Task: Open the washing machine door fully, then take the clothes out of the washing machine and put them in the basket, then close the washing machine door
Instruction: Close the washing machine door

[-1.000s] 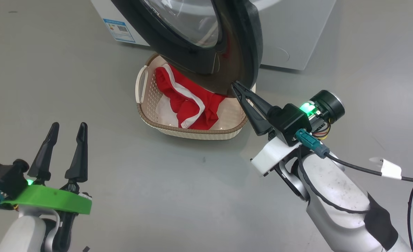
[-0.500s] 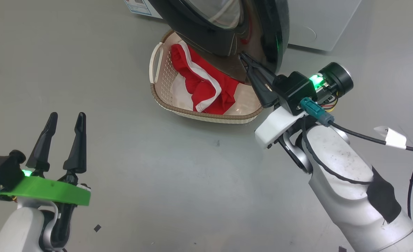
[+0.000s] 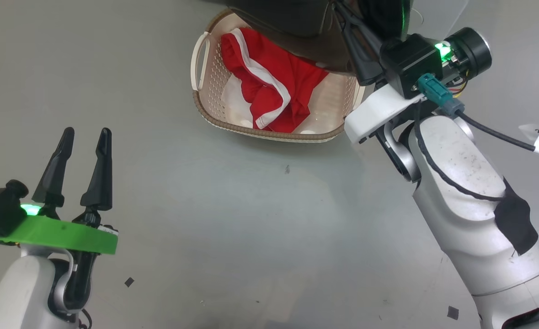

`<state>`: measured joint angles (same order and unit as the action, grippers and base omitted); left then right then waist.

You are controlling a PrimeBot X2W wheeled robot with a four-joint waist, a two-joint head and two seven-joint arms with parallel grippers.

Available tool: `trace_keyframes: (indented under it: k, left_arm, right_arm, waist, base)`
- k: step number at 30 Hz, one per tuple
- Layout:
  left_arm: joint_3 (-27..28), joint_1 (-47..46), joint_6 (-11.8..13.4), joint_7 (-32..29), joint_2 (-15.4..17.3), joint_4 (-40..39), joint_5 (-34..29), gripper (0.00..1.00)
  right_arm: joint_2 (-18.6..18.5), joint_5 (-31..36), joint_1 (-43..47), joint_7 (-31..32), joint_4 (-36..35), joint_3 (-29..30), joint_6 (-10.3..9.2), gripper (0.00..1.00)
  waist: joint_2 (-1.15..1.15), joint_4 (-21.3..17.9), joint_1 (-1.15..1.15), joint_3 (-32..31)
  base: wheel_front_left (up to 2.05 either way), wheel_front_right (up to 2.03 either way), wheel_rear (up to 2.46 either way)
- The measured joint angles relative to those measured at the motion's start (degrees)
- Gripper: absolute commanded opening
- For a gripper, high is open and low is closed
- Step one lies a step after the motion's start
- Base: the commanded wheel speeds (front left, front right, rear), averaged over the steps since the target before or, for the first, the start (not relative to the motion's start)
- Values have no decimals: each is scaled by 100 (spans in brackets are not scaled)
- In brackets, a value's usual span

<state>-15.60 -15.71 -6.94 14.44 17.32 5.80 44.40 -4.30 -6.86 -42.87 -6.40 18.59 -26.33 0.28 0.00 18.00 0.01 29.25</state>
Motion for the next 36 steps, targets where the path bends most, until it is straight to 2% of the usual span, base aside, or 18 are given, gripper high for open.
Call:
trace_keyframes:
  k: [10,12,21,36]
  left_arm:
    - [-2,-114,0,0,121,-82,114,100]
    - [-1,-146,0,0,158,-102,152,100]
    - [-26,-299,-1,0,162,-152,309,100]
    - [-112,-552,-1,0,160,-200,411,100]
  right_arm:
    - [-12,49,-615,-20,207,179,-108,0]
    - [-24,62,-756,-10,227,238,-196,0]
    - [-168,260,-1294,31,410,487,-396,0]
    - [-257,409,-2187,63,650,990,-608,0]
  waist:
    - [0,2,0,351]
    - [0,-1,0,433]
    - [0,10,0,811]
    - [0,104,0,1250]
  base:
    - [0,0,0]
    - [0,0,0]
    - [0,0,0]
    - [0,0,0]
